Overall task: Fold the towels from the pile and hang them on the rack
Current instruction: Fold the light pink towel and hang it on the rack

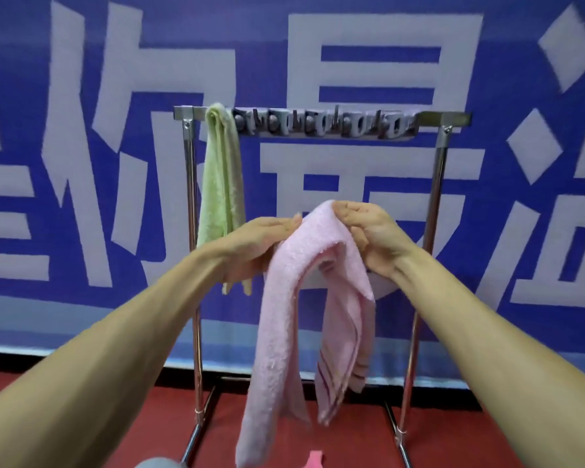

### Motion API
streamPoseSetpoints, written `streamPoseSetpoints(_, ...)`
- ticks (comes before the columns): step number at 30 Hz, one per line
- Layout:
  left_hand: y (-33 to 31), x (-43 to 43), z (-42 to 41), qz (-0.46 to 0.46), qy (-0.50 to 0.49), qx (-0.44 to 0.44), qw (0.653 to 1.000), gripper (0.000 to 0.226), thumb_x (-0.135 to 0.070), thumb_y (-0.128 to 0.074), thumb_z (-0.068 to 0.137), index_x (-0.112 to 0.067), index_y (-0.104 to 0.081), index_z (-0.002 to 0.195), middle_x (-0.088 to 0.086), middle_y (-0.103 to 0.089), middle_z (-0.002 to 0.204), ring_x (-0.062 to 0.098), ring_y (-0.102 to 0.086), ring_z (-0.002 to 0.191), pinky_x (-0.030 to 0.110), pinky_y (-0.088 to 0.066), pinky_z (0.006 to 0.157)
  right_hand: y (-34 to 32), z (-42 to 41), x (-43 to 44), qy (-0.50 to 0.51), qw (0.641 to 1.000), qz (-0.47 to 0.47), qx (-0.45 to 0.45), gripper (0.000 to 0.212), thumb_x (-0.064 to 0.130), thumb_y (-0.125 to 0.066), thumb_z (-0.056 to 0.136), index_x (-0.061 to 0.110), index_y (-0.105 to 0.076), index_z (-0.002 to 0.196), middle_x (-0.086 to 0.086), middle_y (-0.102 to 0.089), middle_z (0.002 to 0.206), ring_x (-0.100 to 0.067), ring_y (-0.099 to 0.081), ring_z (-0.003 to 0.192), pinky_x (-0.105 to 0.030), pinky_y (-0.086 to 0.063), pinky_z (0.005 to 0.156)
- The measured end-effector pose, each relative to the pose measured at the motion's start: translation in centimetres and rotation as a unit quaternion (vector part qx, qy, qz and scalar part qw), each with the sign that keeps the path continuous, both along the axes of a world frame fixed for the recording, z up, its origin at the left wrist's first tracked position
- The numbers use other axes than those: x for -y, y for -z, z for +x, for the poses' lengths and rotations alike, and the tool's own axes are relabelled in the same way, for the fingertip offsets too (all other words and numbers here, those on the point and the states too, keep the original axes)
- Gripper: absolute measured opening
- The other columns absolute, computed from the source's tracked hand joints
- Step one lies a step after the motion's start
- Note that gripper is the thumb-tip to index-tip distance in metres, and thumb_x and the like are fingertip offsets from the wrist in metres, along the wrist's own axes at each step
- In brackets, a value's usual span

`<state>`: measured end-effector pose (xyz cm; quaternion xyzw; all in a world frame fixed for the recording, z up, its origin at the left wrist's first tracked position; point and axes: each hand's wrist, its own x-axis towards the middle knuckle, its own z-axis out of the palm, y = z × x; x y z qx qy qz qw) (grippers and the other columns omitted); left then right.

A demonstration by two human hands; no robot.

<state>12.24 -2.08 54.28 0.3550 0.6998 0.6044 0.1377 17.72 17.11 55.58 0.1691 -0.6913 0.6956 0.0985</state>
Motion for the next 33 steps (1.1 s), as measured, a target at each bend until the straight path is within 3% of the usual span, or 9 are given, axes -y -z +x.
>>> streamPoseSetpoints(4, -3.1, 1.2, -0.4, -0.023, 0.080, 0.006, 0.997, 0.034, -0.020, -0.043, 0.099, -0.016, -0.072, 0.083, -0.002, -0.069, 0.080, 0.011, -0.065, 0.071, 0.023, -0.053, 0.068, -3.2, -1.4, 0.4, 0.016, 0.999, -0.029, -0.017, 0.017, 0.008, -0.052, 0.093, 0.004, -0.067, 0.086, -0.003, -0.069, 0.069, -0.011, -0.063, 0.061, -0.023, -0.053, 0.058)
streamPoseSetpoints(6, -4.8, 1.5, -0.8, -0.056, 0.084, -0.013, 0.995, 0.027, -0.023, -0.045, 0.098, -0.005, -0.065, 0.098, 0.002, -0.067, 0.090, 0.014, -0.064, 0.079, 0.025, -0.052, 0.077, -4.8, -2.2, 0.6, 0.021, 0.998, -0.053, -0.018, 0.017, 0.003, -0.052, 0.092, 0.004, -0.066, 0.083, 0.001, -0.067, 0.061, -0.009, -0.060, 0.055, -0.020, -0.048, 0.052)
streamPoseSetpoints(10, -7.9, 1.8, -2.6, -0.046, 0.007, -0.048, 0.998, 0.031, -0.026, -0.047, 0.097, -0.001, -0.063, 0.100, 0.007, -0.066, 0.090, 0.017, -0.062, 0.080, 0.027, -0.052, 0.077, -7.9, -4.0, 1.6, 0.029, 0.996, -0.080, -0.014, 0.023, 0.002, -0.051, 0.093, 0.005, -0.061, 0.072, 0.002, -0.058, 0.047, -0.005, -0.051, 0.036, -0.014, -0.040, 0.036)
streamPoseSetpoints(17, -12.9, 1.9, -7.2, -0.005, -0.169, -0.128, 0.977, 0.036, -0.019, -0.043, 0.101, 0.013, -0.058, 0.106, 0.016, -0.054, 0.092, 0.026, -0.048, 0.086, 0.037, -0.041, 0.078, -12.4, -9.4, 3.5, 0.072, 0.992, -0.105, -0.014, 0.015, 0.012, -0.063, 0.090, 0.006, -0.065, 0.076, 0.005, -0.060, 0.045, -0.005, -0.053, 0.036, -0.015, -0.039, 0.034)
streamPoseSetpoints(22, -17.3, 2.2, -10.7, 0.031, -0.277, -0.231, 0.932, 0.020, -0.019, -0.050, 0.098, -0.006, -0.061, 0.088, 0.012, -0.057, 0.087, 0.021, -0.053, 0.079, 0.029, -0.045, 0.071, -15.0, -14.2, 4.7, 0.121, 0.989, -0.072, -0.036, 0.019, 0.019, -0.067, 0.087, 0.007, -0.062, 0.073, 0.006, -0.056, 0.046, -0.002, -0.048, 0.032, -0.014, -0.034, 0.032)
streamPoseSetpoints(25, -19.3, 2.6, -13.4, 0.002, -0.330, -0.288, 0.899, 0.018, -0.023, -0.052, 0.097, -0.010, -0.063, 0.090, 0.005, -0.062, 0.084, 0.014, -0.055, 0.074, 0.021, -0.048, 0.063, -15.9, -17.7, 5.4, 0.179, 0.982, -0.049, -0.041, 0.021, 0.024, -0.070, 0.085, 0.004, -0.067, 0.079, -0.002, -0.065, 0.064, -0.011, -0.058, 0.051, -0.022, -0.046, 0.043)
streamPoseSetpoints(27, -20.2, 2.7, -15.6, -0.023, -0.361, -0.314, 0.878, 0.020, -0.028, -0.056, 0.094, -0.010, -0.065, 0.098, 0.006, -0.065, 0.094, 0.015, -0.059, 0.080, 0.028, -0.050, 0.072, -16.1, -19.9, 6.0, 0.230, 0.971, -0.029, -0.057, 0.027, 0.028, -0.072, 0.081, 0.002, -0.068, 0.077, -0.005, -0.065, 0.072, -0.017, -0.058, 0.065, -0.029, -0.052, 0.058)
streamPoseSetpoints(31, -21.2, 2.4, -19.0, -0.075, -0.430, -0.357, 0.826, 0.019, -0.038, -0.061, 0.089, -0.020, -0.067, 0.093, 0.001, -0.067, 0.098, 0.021, -0.060, 0.093, 0.042, -0.044, 0.097, -15.9, -23.1, 7.0, 0.361, 0.918, 0.096, -0.131, 0.055, 0.032, -0.069, 0.080, 0.016, -0.035, 0.041, 0.003, -0.032, 0.052, -0.021, -0.033, 0.062, -0.026, -0.029, 0.051)
streamPoseSetpoints(33, -21.3, 2.2, -19.9, -0.120, -0.471, -0.369, 0.792, 0.022, -0.040, -0.059, 0.090, -0.022, -0.068, 0.096, -0.001, -0.066, 0.097, 0.020, -0.052, 0.091, 0.039, -0.033, 0.100, -15.4, -23.9, 7.2, 0.425, 0.874, 0.169, -0.164, 0.048, 0.028, -0.061, 0.084, 0.013, -0.041, 0.043, -0.002, -0.042, 0.054, -0.030, -0.042, 0.067, -0.029, -0.034, 0.056)
